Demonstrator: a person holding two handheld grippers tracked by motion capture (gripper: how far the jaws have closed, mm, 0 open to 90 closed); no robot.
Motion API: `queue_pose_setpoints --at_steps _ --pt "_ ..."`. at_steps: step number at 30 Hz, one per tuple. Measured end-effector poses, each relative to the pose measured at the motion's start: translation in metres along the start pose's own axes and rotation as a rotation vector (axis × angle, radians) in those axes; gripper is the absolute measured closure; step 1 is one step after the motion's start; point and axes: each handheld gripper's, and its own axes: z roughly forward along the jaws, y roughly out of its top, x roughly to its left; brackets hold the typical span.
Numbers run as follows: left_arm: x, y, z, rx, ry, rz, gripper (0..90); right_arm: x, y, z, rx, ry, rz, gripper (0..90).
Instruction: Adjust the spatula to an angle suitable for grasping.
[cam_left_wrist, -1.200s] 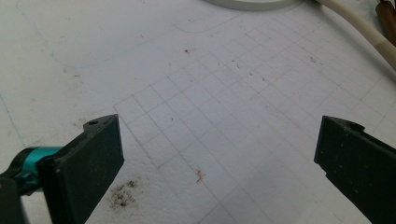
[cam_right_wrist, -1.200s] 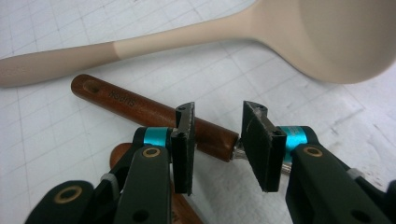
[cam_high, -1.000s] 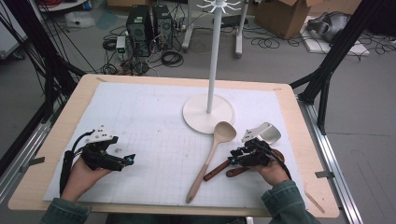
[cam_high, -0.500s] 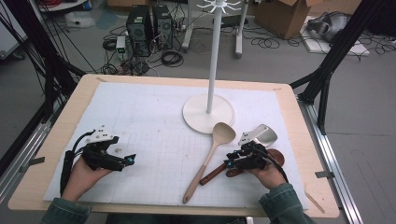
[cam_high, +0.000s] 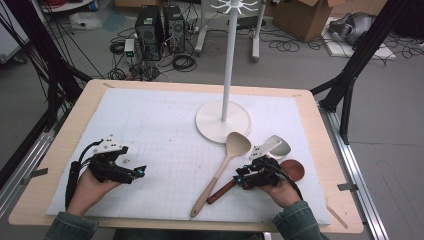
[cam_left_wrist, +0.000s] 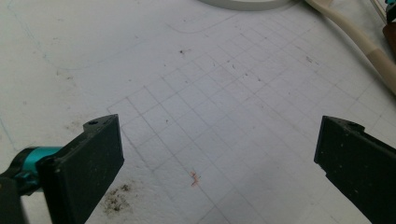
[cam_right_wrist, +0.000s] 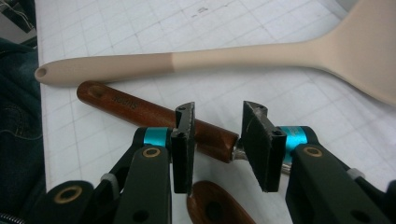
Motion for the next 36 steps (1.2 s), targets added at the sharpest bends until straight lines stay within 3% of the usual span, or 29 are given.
queue_pose_setpoints --at_steps 19,23,36 --pt "-0.003 0.001 0.002 -0.001 -0.012 0.005 1.8 0.018 0.009 0.018 -0.011 0.052 -0.021 62.3" --pt "-0.004 0.001 0.003 0.001 -0.018 0.010 1.8 0.020 0.012 0.022 -0.017 0.086 -0.024 64.4" --pt "-0.009 0.002 0.006 -0.001 -0.031 0.025 2.3 0.011 0.008 0.007 -0.027 0.022 -0.003 60.8"
